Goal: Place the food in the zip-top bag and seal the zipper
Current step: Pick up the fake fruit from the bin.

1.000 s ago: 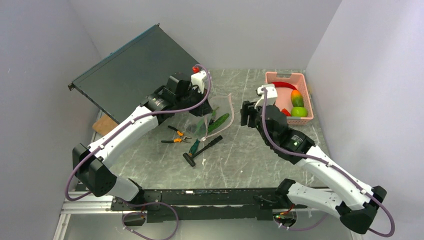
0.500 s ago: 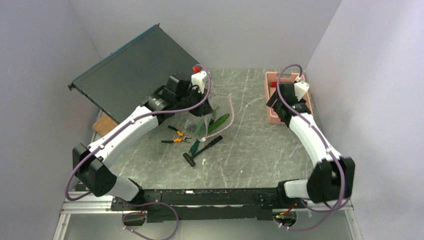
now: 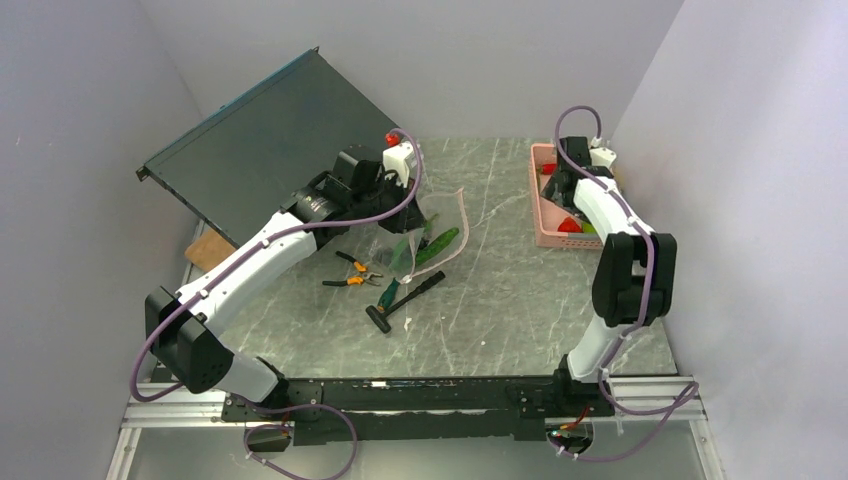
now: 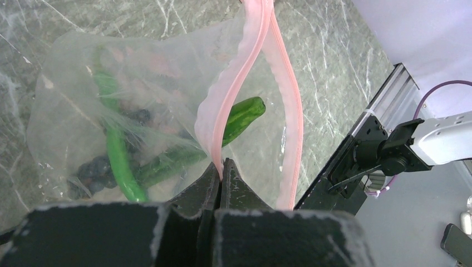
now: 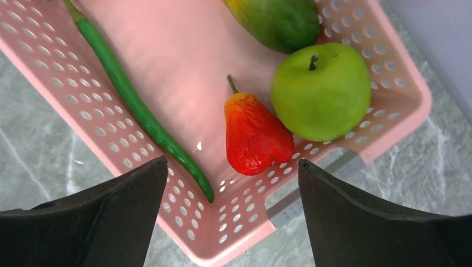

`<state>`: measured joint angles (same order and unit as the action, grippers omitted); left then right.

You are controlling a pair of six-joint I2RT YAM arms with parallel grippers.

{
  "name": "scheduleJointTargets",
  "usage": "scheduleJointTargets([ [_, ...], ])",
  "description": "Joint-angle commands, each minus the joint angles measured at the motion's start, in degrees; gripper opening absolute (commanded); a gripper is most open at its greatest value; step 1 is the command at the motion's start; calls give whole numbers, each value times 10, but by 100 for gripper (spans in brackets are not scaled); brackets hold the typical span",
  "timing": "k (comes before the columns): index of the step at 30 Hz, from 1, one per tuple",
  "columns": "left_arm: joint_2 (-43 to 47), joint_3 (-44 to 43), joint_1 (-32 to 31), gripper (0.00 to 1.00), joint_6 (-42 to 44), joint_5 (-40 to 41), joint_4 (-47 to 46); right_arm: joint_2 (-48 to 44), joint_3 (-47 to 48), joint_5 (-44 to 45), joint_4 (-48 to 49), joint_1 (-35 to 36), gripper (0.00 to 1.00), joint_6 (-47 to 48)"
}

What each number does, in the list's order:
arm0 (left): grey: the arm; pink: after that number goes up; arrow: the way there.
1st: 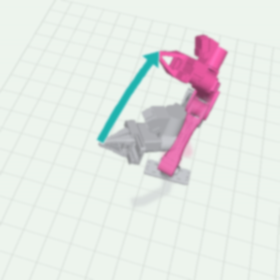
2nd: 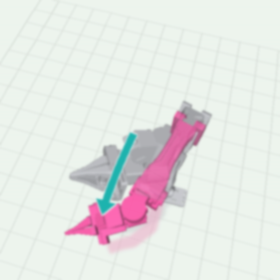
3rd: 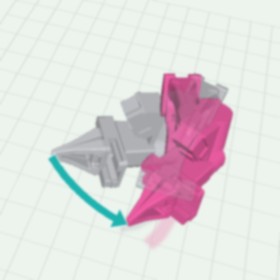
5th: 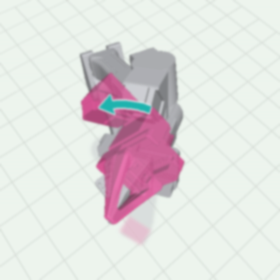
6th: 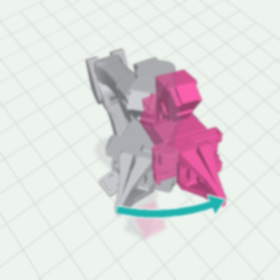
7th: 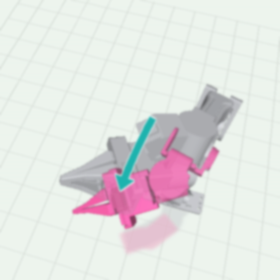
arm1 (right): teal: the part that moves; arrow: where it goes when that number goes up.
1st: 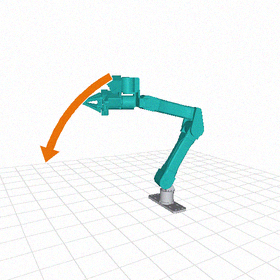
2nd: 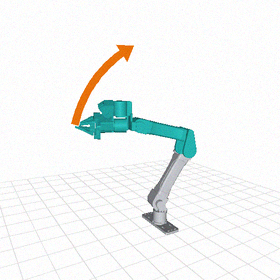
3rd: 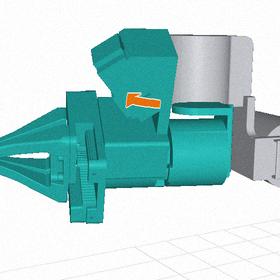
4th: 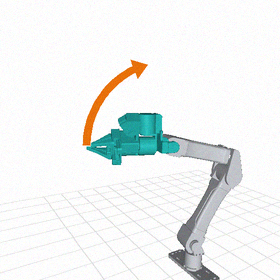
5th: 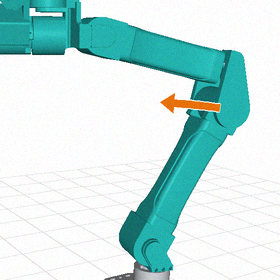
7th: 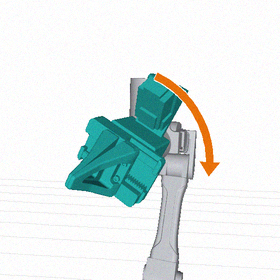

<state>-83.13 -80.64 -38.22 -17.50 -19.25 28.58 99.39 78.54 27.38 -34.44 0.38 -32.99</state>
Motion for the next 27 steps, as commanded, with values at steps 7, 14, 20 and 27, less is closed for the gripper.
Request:
scheduleJointTargets([
  [7, 6, -19, 2, 0, 2, -8, -12, 93, 38, 7, -4, 0, 88, 31],
  [14, 8, -19, 2, 0, 0, -15, -14, 100, 0, 46, 17, 0, 88, 56],
  [20, 5, -18, 2, 0, 0, -13, -13, 111, -12, 20, 31, -16, 86, 58],
  [27, 2, -18, 2, 0, 0, -14, -14, 121, -13, 2, 34, -16, 80, 57],
])
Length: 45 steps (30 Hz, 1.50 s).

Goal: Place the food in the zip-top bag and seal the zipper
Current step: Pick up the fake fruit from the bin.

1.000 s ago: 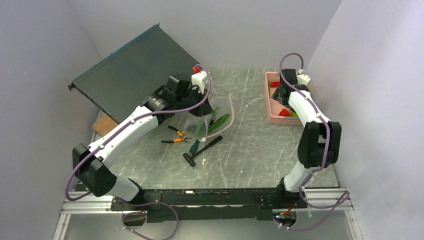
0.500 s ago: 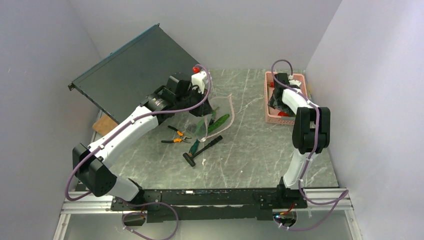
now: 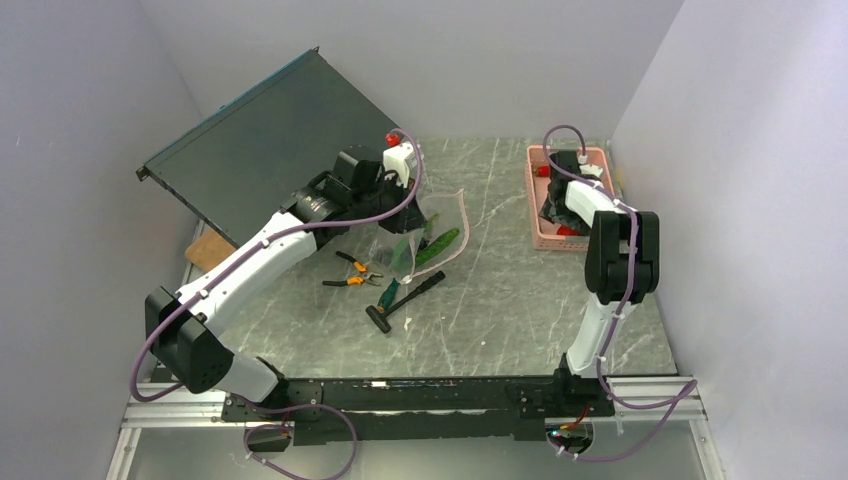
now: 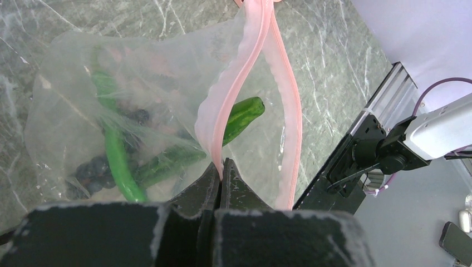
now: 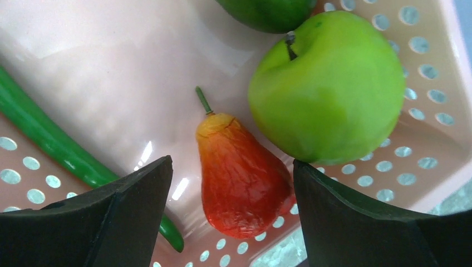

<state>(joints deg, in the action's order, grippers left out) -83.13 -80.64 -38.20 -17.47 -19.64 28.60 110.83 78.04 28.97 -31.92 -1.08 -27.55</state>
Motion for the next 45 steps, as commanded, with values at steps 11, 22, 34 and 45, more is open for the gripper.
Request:
scheduleJointTargets([
  [11, -6, -18, 1, 0, -1, -11, -14, -5, -15, -52, 21, -2, 65, -3],
  [22, -16, -21, 2, 0, -3, -20, -12, -80, -21, -61, 29, -1, 40, 5],
  [34, -18, -17, 2, 0, -1, -11, -14, -208, -74, -103, 53, 2, 0, -3],
  [45, -15, -23, 1, 0, 2, -12, -8, -343, -177, -259, 118, 9, 0, 11],
])
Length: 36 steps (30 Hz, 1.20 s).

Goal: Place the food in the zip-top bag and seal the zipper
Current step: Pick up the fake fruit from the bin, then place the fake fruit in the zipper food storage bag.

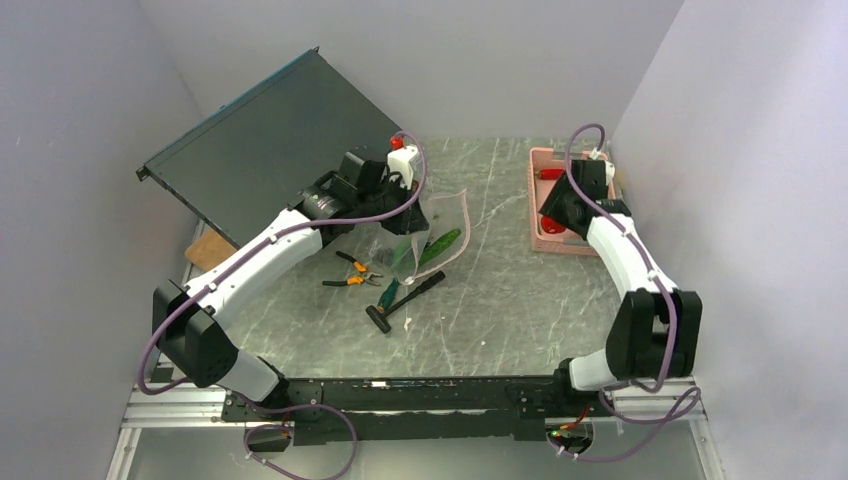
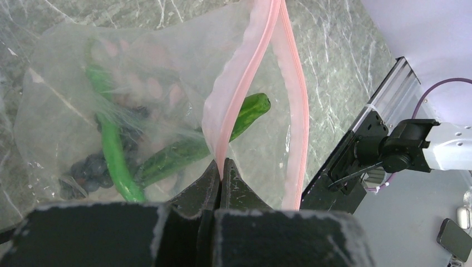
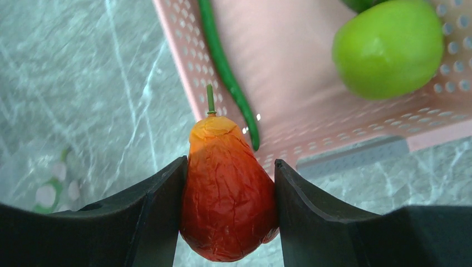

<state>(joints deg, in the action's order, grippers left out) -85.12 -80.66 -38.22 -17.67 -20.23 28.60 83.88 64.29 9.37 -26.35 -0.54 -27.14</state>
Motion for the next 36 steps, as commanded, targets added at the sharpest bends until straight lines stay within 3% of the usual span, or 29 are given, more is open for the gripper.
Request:
scheduleJointTargets([
  [1, 10, -21, 2, 0, 4, -7, -10, -87, -50, -73, 73, 18, 0, 9],
  [7, 16, -21, 2, 0, 6, 0, -10, -146, -71, -110, 91, 72, 0, 11],
  [17, 24, -20, 2, 0, 19, 31, -4, -222, -57, -49, 127, 234, 0, 59],
  [22, 33, -21, 2, 0, 28, 37, -6, -251, -42, -37, 131, 277, 0, 83],
  [30, 70, -15, 3, 0, 71, 125, -3, -283, -39, -61, 146, 322, 0, 87],
  [36, 78, -10, 3, 0, 73, 127, -11, -286, -10, -58, 167, 387, 0, 93],
])
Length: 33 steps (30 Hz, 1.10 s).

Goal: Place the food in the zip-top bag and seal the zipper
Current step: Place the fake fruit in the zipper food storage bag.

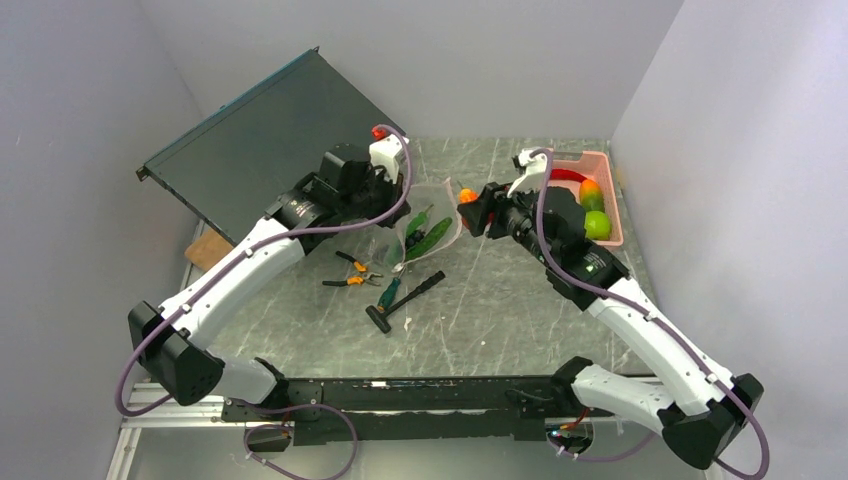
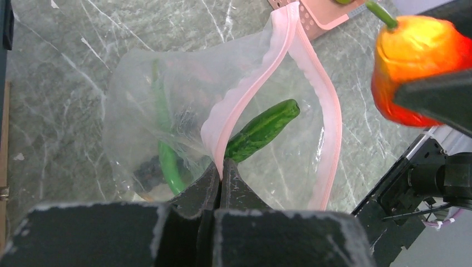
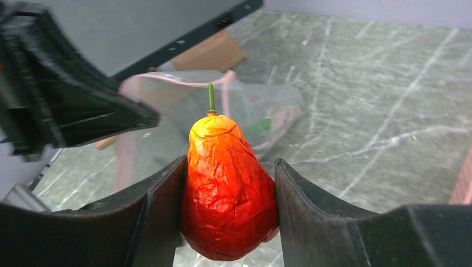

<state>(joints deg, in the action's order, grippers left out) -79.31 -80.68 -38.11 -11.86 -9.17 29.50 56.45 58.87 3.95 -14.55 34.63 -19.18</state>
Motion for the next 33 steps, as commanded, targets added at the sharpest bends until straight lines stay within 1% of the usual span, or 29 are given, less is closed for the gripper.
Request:
scheduleJointTargets([
  [1, 22, -8, 2, 0, 14, 17, -22, -11, 51, -2, 53, 48, 0, 18],
  [9, 19, -12, 2, 0, 11, 14, -18, 35, 85, 38, 72, 133, 0, 57],
  [14, 22, -10, 2, 0, 10, 12, -20, 79, 97, 124, 77, 178, 0, 94],
  [19, 21, -11, 2, 0, 8, 8, -19, 108, 80, 186, 109, 183, 0, 98],
  [22, 23, -10, 1, 0, 5, 3, -20, 116, 55, 210, 142, 183, 8, 69],
  [23, 24, -10, 2, 0, 5, 3, -22, 118, 43, 206, 169, 183, 13, 64],
  [25, 22, -9, 2, 0, 5, 3, -21, 128, 31, 196, 194, 183, 26, 55],
  [31, 19, -9, 2, 0, 1, -5, -23, 179, 58, 202, 170, 183, 60, 24],
  [33, 16, -10, 2, 0, 1, -3, -21, 180, 62, 201, 164, 182, 67, 24],
])
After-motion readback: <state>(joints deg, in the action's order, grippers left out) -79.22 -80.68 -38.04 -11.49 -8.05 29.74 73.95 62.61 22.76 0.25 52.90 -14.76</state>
